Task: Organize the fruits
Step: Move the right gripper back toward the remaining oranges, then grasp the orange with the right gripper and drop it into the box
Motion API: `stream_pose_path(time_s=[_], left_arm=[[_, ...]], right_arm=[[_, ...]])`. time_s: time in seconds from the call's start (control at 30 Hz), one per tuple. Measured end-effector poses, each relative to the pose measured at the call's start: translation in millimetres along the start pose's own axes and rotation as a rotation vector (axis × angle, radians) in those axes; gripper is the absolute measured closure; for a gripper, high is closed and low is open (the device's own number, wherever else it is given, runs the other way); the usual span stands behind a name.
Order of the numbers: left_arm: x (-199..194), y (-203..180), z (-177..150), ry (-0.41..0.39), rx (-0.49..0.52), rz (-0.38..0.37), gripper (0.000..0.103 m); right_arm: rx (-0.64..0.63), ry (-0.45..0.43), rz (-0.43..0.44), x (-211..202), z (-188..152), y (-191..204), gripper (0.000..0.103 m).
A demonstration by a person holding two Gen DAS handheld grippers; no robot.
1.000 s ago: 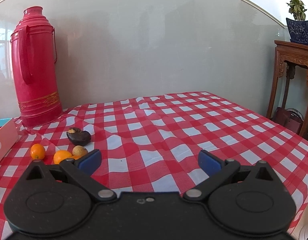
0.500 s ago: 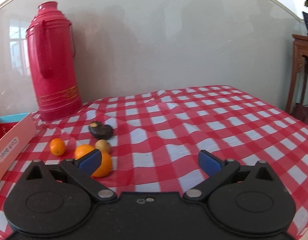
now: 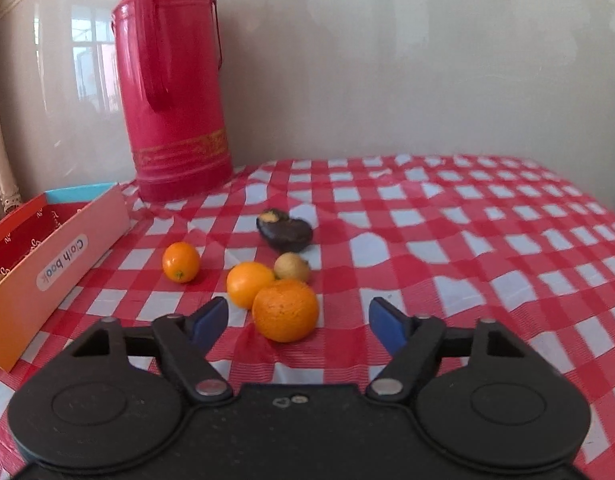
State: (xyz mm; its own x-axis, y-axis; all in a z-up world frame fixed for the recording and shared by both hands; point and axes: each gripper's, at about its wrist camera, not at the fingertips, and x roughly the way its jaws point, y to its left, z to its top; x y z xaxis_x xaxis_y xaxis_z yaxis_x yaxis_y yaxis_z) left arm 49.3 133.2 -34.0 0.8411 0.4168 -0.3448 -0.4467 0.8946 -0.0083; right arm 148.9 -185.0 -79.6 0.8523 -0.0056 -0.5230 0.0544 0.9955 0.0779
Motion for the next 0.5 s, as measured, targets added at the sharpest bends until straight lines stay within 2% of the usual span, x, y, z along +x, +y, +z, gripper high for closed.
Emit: stream_pose_path(time_s=[0.13, 0.2, 0.37, 0.5], left_arm=[[3, 17, -1, 0.013, -0.072, 0.025, 0.0], [4, 25, -2, 0.018, -0.094, 0.033, 0.0], [6, 34, -5, 0.016, -0.111, 0.052, 0.0], [7, 41, -5, 0.014, -0.129, 0.062, 0.0]], right_arm=[[0.039, 0.047, 0.029, 13, 4, -4, 0.066], [0.049, 0.067, 0.046, 18, 4, -5, 0.072], [0.047, 0.044, 0.049, 14, 1, -1, 0.072], [-0.006, -0.031, 0.057, 0, 3, 12, 0.072]])
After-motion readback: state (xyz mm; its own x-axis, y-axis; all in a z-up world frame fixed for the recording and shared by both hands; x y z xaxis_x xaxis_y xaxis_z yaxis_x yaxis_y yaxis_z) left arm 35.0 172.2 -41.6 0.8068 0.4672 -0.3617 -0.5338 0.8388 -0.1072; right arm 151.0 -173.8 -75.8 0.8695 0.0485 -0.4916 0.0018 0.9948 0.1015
